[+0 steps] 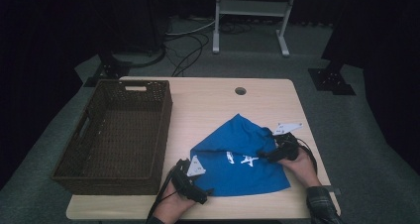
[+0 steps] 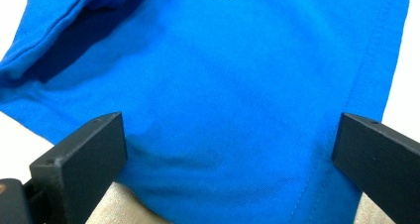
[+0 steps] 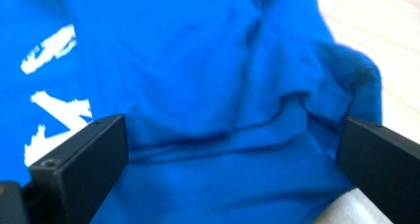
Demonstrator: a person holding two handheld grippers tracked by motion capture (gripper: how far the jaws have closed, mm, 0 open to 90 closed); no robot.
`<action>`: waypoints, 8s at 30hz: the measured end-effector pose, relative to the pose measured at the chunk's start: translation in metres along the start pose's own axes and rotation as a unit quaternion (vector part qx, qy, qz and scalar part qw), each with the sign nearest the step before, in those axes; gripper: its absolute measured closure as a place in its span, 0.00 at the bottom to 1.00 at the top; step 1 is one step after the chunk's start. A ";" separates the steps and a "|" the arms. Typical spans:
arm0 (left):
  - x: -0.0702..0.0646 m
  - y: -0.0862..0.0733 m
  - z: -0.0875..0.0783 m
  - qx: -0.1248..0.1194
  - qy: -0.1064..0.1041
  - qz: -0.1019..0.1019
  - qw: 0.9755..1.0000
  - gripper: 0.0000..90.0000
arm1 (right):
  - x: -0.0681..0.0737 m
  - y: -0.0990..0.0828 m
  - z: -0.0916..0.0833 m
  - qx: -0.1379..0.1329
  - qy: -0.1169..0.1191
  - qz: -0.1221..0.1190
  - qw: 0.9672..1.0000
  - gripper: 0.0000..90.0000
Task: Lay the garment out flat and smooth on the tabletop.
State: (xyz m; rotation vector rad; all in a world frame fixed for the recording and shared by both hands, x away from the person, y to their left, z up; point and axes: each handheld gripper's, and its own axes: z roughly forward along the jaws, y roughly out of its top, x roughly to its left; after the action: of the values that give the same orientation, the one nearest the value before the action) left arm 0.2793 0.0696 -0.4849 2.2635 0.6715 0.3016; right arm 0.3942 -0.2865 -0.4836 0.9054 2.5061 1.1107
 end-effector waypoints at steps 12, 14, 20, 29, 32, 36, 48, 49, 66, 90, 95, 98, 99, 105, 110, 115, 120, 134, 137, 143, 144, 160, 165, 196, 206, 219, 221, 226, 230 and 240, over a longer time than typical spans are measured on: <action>0.009 0.018 0.002 -0.011 0.016 -0.010 1.000 0.00 | 0.000 -0.003 0.002 0.016 -0.003 -0.007 1.000 0.00; 0.014 0.021 0.006 -0.004 0.022 -0.012 1.000 0.00 | 0.000 -0.003 0.002 0.016 -0.003 -0.008 1.000 0.00; 0.029 0.024 0.018 0.022 0.030 -0.019 0.999 0.00 | 0.000 -0.003 0.002 0.016 -0.003 -0.007 1.000 0.00; 0.034 0.024 0.020 0.027 0.017 -0.018 0.999 0.00 | 0.003 -0.004 0.001 0.016 -0.013 0.003 1.000 0.00; 0.029 0.024 0.018 0.036 0.013 -0.014 0.999 0.00 | 0.006 -0.006 -0.002 0.018 -0.016 0.004 1.000 0.00; 0.024 0.022 0.015 0.039 0.007 -0.007 0.999 0.00 | 0.013 -0.009 -0.006 0.022 -0.018 0.006 1.000 0.00; 0.006 0.005 -0.001 0.029 -0.007 0.007 1.000 0.00 | 0.041 -0.024 -0.022 0.028 -0.010 -0.001 1.000 0.00; 0.005 0.003 -0.002 0.029 -0.007 0.007 1.000 0.00 | 0.043 -0.026 -0.023 0.029 -0.009 -0.004 1.000 0.00; -0.008 -0.005 -0.009 0.022 -0.002 0.002 1.000 0.00 | 0.054 -0.042 -0.038 0.016 0.012 -0.024 1.000 0.00; -0.011 0.015 -0.019 -0.014 -0.017 -0.002 1.000 0.01 | 0.054 -0.042 -0.038 0.016 0.013 -0.024 1.000 0.00; -0.013 0.026 -0.019 -0.016 -0.023 0.001 1.000 0.01 | 0.054 -0.042 -0.038 0.016 0.013 -0.023 1.000 0.00; -0.014 0.032 -0.019 -0.018 -0.026 0.007 0.999 0.01 | 0.054 -0.042 -0.038 0.016 0.013 -0.023 1.000 0.00; -0.014 0.035 -0.018 -0.019 -0.028 0.008 0.999 0.01 | 0.054 -0.042 -0.038 0.016 0.013 -0.023 1.000 0.00; -0.012 0.048 -0.016 -0.024 -0.041 0.012 0.999 0.02 | 0.054 -0.042 -0.038 0.016 0.012 -0.023 1.000 0.00; -0.012 0.056 -0.013 -0.031 -0.050 0.015 0.998 0.05 | 0.054 -0.042 -0.038 0.016 0.013 -0.023 1.000 0.00; -0.011 0.063 -0.009 -0.036 -0.060 0.016 0.997 0.07 | 0.054 -0.042 -0.038 0.016 0.013 -0.023 1.000 0.00; -0.008 0.069 -0.005 -0.039 -0.062 0.015 0.997 0.10 | 0.054 -0.042 -0.038 0.016 0.013 -0.023 1.000 0.00; -0.008 0.086 0.007 -0.045 -0.067 0.015 0.997 0.16 | 0.054 -0.042 -0.038 0.016 0.013 -0.023 1.000 0.00; -0.008 0.090 0.009 -0.049 -0.069 0.017 0.996 0.18 | 0.054 -0.042 -0.038 0.016 0.013 -0.023 1.000 0.00; -0.011 0.094 0.016 -0.052 -0.072 0.016 0.996 0.23 | 0.054 -0.042 -0.038 0.016 0.013 -0.022 1.000 0.00; -0.011 0.094 0.017 -0.053 -0.072 0.017 0.996 0.24 | 0.054 -0.042 -0.038 0.016 0.013 -0.022 1.000 0.00; -0.015 0.104 0.031 -0.051 -0.075 0.030 0.995 0.37 | 0.054 -0.042 -0.038 0.015 0.013 -0.023 1.000 0.00; -0.017 0.108 0.036 -0.050 -0.084 0.027 0.995 0.39 | 0.054 -0.042 -0.038 0.015 0.013 -0.023 1.000 0.00; -0.032 0.122 0.072 -0.034 -0.112 0.007 0.993 0.61 | 0.054 -0.042 -0.038 0.015 0.013 -0.022 1.000 0.00; -0.039 0.122 0.082 -0.032 -0.117 0.009 0.993 0.65 | 0.054 -0.042 -0.038 0.015 0.013 -0.022 1.000 0.00; -0.046 0.119 0.095 -0.021 -0.108 0.016 0.994 0.65 | 0.054 -0.042 -0.038 0.015 0.013 -0.023 1.000 0.00; -0.047 0.118 0.098 -0.016 -0.104 0.019 0.994 0.65 | 0.054 -0.042 -0.038 0.016 0.013 -0.023 1.000 0.00; -0.048 0.114 0.103 -0.012 -0.100 0.018 0.995 0.65 | 0.054 -0.042 -0.038 0.016 0.013 -0.022 1.000 0.00; -0.049 0.113 0.103 -0.016 -0.095 0.022 0.995 0.66 | 0.054 -0.042 -0.038 0.016 0.013 -0.022 1.000 0.00; -0.047 0.113 0.101 -0.017 -0.095 0.006 0.995 0.93 | 0.054 -0.042 -0.038 0.016 0.013 -0.022 1.000 0.00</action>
State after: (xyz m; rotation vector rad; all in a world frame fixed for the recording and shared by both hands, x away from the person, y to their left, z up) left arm 0.3230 -0.0826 -0.4750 2.2309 0.5486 0.1002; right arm 0.3168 -0.2961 -0.4881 0.8440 2.5589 1.0785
